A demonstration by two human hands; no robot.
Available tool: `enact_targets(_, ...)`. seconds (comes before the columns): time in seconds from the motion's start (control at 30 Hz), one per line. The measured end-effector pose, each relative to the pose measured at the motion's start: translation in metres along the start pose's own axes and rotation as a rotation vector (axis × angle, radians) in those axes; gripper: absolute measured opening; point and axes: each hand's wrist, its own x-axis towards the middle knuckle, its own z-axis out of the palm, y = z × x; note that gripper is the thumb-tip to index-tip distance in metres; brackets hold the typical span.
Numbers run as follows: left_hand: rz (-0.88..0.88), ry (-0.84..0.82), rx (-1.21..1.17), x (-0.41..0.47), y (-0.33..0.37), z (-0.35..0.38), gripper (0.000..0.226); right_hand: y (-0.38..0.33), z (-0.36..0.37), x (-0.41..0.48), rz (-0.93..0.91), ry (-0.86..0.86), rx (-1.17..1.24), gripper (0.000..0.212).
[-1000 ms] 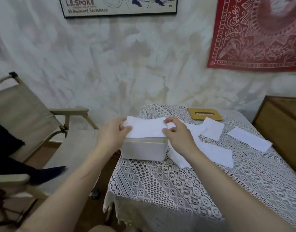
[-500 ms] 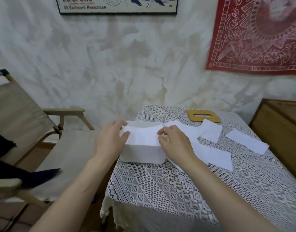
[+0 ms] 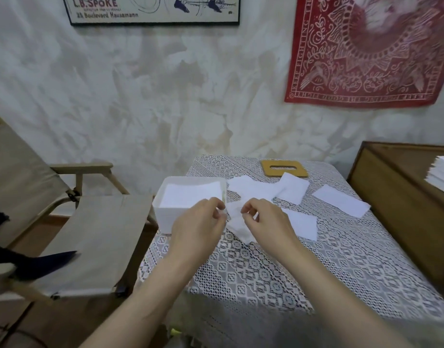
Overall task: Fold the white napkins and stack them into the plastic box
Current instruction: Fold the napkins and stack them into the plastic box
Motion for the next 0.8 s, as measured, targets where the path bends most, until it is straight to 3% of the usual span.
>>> enact_targets(0.43,0.126,-0.215,0.161,0.013,0.03,0.094,0.039,0.078,-0.01,0.002,0.056,-0.026,-0.153,0.021)
enact_targets(0.63,0.085,-0.207,0.163,0.029,0.023,0.109,0.036,0.1,0.007,0.019,0.055,-0.14,-0.104,0.061)
enact_targets(0.7,0.081,-0.199,0.145,0.03,0.022,0.11,0.034,0.101,0.01,0.025,0.04,-0.125,-0.118,0.057)
enact_targets(0.8,0.081,-0.184,0.126,0.028,0.019,0.111,0.034,0.099,0.012,0.033,-0.004,-0.025,-0.176,0.033)
